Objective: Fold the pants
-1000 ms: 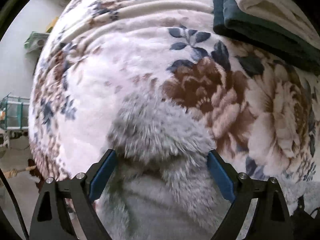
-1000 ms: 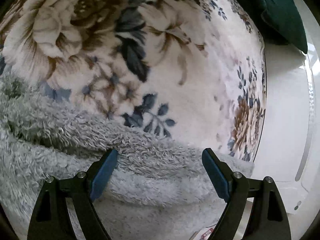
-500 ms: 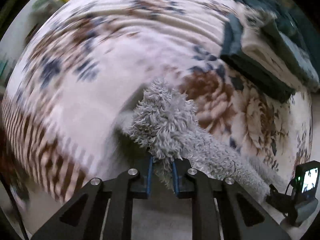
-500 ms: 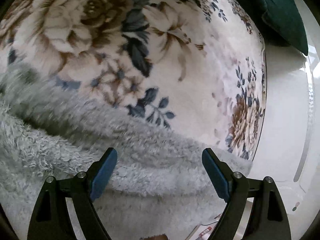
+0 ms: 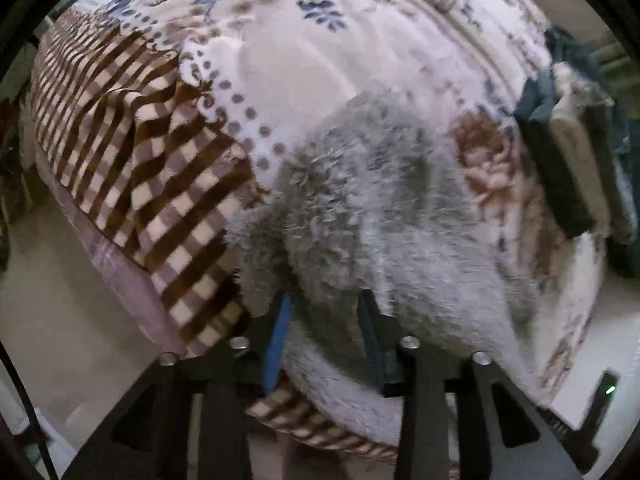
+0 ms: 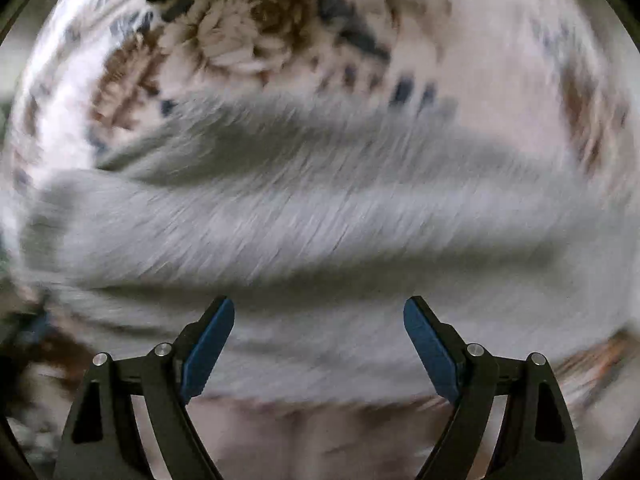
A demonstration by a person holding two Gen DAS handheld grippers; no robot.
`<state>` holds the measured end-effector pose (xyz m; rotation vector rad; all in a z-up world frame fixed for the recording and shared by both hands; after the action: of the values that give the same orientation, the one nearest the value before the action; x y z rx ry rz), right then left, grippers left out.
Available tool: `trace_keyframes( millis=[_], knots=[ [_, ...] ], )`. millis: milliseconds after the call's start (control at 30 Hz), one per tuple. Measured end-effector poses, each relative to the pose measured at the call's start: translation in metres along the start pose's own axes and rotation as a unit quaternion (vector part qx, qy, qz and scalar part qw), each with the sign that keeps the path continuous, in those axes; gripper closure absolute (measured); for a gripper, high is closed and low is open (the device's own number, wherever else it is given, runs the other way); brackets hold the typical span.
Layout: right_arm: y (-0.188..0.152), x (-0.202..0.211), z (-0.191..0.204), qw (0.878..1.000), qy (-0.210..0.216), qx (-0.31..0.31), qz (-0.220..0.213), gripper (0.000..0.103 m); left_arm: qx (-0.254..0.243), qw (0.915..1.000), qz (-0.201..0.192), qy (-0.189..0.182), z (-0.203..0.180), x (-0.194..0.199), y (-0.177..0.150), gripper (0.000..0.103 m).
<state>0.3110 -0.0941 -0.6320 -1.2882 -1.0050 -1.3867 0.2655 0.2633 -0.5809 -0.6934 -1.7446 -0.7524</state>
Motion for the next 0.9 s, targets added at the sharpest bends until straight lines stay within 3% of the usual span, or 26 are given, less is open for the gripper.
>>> trace_keyframes(
  millis=[33, 133, 200, 267, 333, 367, 400, 433, 467, 600, 667, 800, 900],
  knots=[
    [-0.011, -0.004, -0.004, 0.999, 0.032, -0.040, 0.018, 0.014, 0.000, 1.0000, 0.000, 0.001, -0.002, 0.000, 0.001, 0.056],
    [-0.045, -0.028, -0.019, 0.979, 0.100, -0.164, 0.071, 0.019, 0.017, 0.9998, 0.012, -0.003, -0.003, -0.009, 0.007, 0.054],
    [-0.064, -0.051, -0.034, 0.951, 0.137, -0.263, 0.087, 0.028, 0.031, 0.9991, 0.023, -0.019, -0.006, -0.019, 0.014, 0.054],
    [-0.068, -0.063, -0.048, 0.928, 0.162, -0.328, 0.072, 0.035, 0.039, 0.9987, 0.029, -0.017, -0.008, -0.032, 0.018, 0.054],
    [-0.064, -0.070, -0.062, 0.911, 0.182, -0.370, 0.021, 0.069, 0.033, 0.9990, 0.028, -0.009, -0.010, -0.047, 0.024, 0.056],
    [-0.065, -0.072, -0.071, 0.902, 0.180, -0.391, -0.004, 0.077, 0.029, 0.9993, 0.022, -0.006, -0.007, -0.048, 0.024, 0.058],
    [-0.068, -0.073, -0.078, 0.891, 0.184, -0.415, -0.017, 0.090, 0.026, 0.9996, 0.013, -0.001, -0.006, -0.050, 0.026, 0.080],
    [-0.071, -0.071, -0.082, 0.883, 0.186, -0.430, -0.026, 0.094, 0.022, 0.9997, 0.007, 0.003, -0.005, -0.049, 0.028, 0.093],
    [-0.073, -0.067, -0.083, 0.882, 0.187, -0.431, -0.033, 0.095, 0.017, 0.9999, -0.002, 0.003, -0.004, -0.045, 0.030, 0.094],
    [-0.085, -0.028, -0.074, 0.914, 0.172, -0.363, -0.059, 0.097, -0.002, 0.9993, -0.038, -0.001, -0.001, -0.008, 0.031, 0.097],
    [-0.094, -0.010, -0.068, 0.924, 0.168, -0.338, -0.062, 0.097, -0.003, 0.9990, -0.044, 0.000, 0.005, 0.012, 0.026, 0.097],
    [-0.120, 0.002, -0.066, 0.949, 0.130, -0.285, -0.043, 0.097, -0.008, 0.9993, -0.026, 0.025, 0.028, 0.015, 0.010, 0.097],
    [-0.140, -0.019, -0.075, 0.952, 0.109, -0.286, -0.002, 0.097, 0.011, 0.9988, 0.006, 0.048, 0.050, -0.008, -0.007, 0.097]
  ],
)
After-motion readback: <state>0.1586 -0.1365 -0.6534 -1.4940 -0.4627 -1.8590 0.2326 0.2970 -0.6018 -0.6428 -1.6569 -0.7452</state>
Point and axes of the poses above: each gripper's, at about its wrist camera, not at the fingertips, and x roughly against the way its jaws point, z to its left, y to its top, the point moved 6 cm from there along -x, roughly the way its jaws point, and after that the axes turned 10 degrees about -z, right-handed, at the moved point
